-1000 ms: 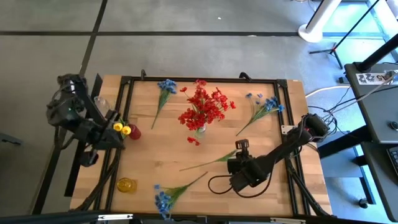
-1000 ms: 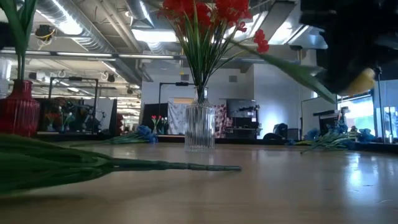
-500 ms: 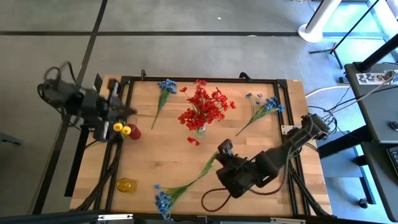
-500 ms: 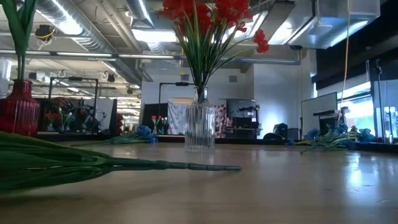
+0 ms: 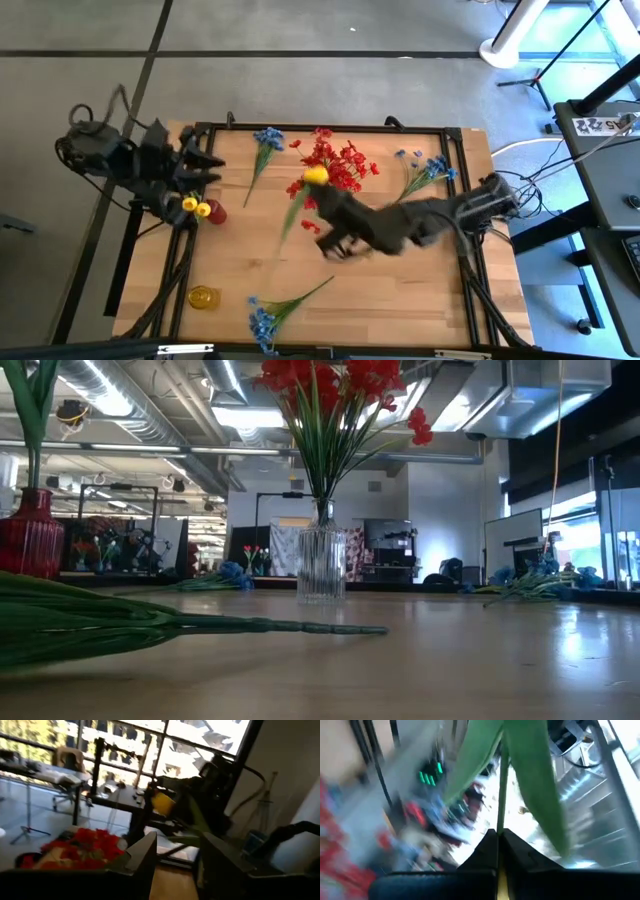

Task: Sort flowers into vase by color
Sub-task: Put the yellow flower into the red vase

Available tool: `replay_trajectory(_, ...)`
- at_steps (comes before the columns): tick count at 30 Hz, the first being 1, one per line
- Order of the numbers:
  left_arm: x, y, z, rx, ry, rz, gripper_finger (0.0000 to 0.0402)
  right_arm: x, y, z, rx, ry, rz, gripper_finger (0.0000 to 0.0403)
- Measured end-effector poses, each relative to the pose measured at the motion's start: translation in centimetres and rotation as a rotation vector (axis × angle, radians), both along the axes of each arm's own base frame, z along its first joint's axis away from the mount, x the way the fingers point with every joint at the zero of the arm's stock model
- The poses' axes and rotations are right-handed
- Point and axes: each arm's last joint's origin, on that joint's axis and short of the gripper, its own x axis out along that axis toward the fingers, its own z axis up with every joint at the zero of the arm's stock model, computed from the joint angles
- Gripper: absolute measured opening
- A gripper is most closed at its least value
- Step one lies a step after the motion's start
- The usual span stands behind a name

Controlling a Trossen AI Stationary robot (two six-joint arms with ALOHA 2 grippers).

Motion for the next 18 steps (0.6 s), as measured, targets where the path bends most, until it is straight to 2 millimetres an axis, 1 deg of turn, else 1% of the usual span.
replay_trajectory(2,0.5,-0.4,-0.4,-0.011,0.044,-0.068,0.0158,1.6,-1.0,-0.5,-0.156,0.057,-0.048,0.0004)
replay_trajectory(4,1.1,-0.7,-0.9,-0.007,0.090,-0.077,0.0166,2.6,-1.7,-1.1,-0.218,0.092,-0.006,0.0003)
replay_trajectory(6,1.7,-0.9,-1.3,0.008,0.120,-0.033,0.0173,3.3,-2.2,-1.5,-0.261,0.110,-0.001,0.0003)
replay_trajectory(8,2.3,-1.0,-1.5,0.010,0.136,0.018,0.0180,3.5,-2.7,-1.4,-0.311,0.137,-0.005,0.0003)
replay_trajectory(11,3.6,-1.2,-2.0,-0.030,0.161,0.108,0.0185,4.3,-3.8,-1.6,-0.443,0.194,0.002,0.0003)
replay_trajectory(14,5.0,-1.3,-2.5,-0.074,0.190,0.156,0.0186,5.0,-4.6,-1.3,-0.534,0.171,0.025,0.0005)
replay_trajectory(18,6.2,-1.2,-3.0,-0.110,0.215,0.187,0.0186,5.2,-5.8,0.0,-0.651,0.068,0.047,0.0007)
